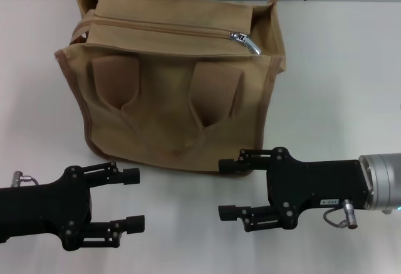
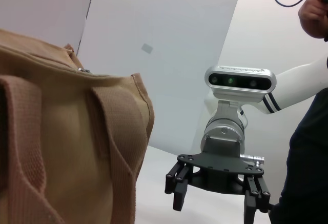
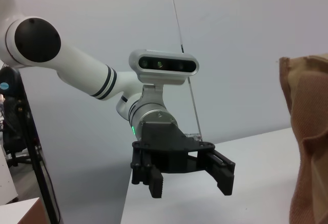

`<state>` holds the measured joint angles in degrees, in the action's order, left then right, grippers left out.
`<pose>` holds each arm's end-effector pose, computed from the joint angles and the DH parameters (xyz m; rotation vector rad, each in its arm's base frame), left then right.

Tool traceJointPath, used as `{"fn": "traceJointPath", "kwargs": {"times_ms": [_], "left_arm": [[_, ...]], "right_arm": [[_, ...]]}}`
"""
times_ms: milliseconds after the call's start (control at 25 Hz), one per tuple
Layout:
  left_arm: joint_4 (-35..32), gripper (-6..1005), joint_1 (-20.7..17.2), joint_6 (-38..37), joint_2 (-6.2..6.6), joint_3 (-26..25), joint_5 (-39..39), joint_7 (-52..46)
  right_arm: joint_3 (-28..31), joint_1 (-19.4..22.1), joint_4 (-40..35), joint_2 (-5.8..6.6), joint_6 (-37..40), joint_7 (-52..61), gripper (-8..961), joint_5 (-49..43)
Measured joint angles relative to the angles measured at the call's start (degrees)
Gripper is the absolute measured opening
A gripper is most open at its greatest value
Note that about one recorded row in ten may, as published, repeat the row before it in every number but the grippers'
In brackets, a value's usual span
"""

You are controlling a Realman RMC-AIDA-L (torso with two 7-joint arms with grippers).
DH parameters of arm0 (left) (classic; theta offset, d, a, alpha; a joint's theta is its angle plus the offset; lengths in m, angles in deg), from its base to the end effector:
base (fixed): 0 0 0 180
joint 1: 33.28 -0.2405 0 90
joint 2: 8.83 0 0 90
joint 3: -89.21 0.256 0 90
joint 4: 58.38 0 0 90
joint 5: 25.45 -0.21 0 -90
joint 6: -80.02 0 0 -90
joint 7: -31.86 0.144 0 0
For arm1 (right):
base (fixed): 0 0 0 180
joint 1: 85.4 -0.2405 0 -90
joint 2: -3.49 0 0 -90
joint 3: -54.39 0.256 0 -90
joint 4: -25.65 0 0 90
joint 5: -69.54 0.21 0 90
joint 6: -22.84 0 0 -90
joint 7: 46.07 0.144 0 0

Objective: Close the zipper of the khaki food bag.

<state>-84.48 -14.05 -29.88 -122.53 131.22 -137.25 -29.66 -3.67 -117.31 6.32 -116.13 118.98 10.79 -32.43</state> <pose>-0.3043 0.2233 0.0110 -2.8828 -0.5245 -1.0036 0.2344 0.2696 -0.0682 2.9278 -0.2749 -0.9576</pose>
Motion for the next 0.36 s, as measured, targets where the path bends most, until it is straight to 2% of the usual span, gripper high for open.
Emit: {"fn": "traceJointPath", "kwargs": {"times_ms": [360], "left_arm": [[0.0, 805, 0.02, 0.12, 0.06, 0.0, 0.0, -0.01]], "right_arm": [[-0.01, -0.79, -0.19, 0.05, 0.07, 0.12, 751, 0.02]]}}
